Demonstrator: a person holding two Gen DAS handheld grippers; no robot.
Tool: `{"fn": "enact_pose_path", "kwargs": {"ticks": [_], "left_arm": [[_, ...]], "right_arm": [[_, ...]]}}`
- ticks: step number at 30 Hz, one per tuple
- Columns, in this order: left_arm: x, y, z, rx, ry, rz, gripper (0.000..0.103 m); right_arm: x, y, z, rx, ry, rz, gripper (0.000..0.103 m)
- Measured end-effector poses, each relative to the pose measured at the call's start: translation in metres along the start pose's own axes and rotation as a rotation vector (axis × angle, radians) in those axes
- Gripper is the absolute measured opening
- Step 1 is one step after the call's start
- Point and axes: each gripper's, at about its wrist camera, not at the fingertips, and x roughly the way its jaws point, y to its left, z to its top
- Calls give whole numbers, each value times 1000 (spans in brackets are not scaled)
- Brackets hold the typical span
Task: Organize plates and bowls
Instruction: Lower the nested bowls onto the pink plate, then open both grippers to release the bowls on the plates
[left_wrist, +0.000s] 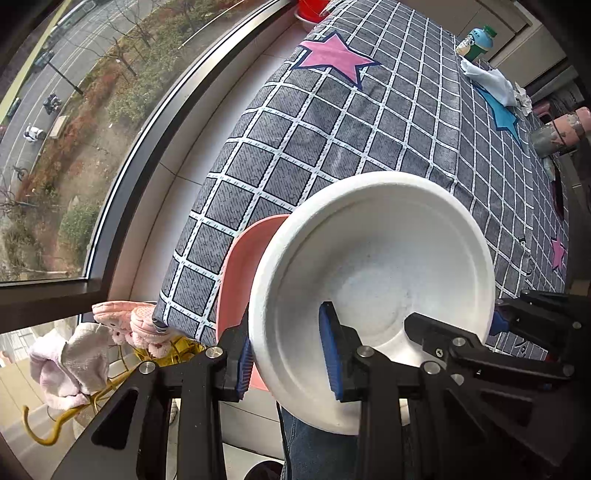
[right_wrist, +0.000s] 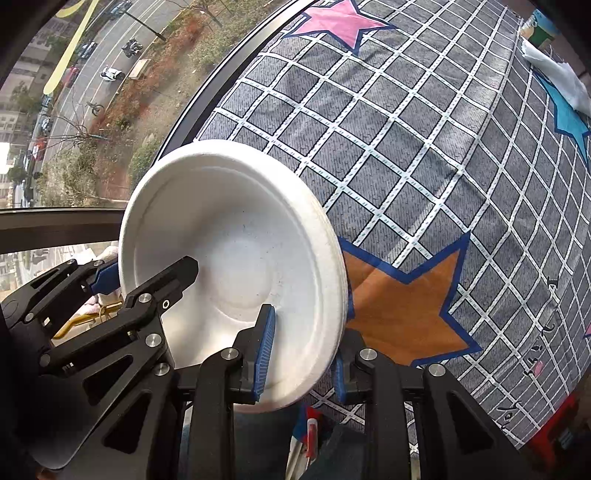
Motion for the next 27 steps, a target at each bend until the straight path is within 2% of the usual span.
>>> {"fn": "enact_pose_path", "kwargs": {"ticks": [6,15,16,19,21,24,25,26,27], "left_arm": [[20,20,-8,-59,53,9,34],[37,29,-9,-83,53,17,34],[37,30,-9,-80,45,28,36],[36,35,-7,-91,39,40,50],[35,38,-7,-96,32,55,64],[31,44,-8,-109,13,57,77],[30,47,-8,-114,7,57,78],[27,49,-9,-119,0,57,78],[25,51,-8,-122,-10,61,79]], "right_arm": [[30,24,9,-44,57,-14,30],[55,30,19,-40,71,-35,30],[53,32,18,-37,68,-35,30],[53,36,20,-29,60,-50,30],[51,38,22,-36,57,-52,30],[41,37,20,-48,46,-55,32],[39,37,20,-53,41,-55,34],[33,35,20,-58,35,-57,40],[29,33,19,-61,26,-68,55]]}}
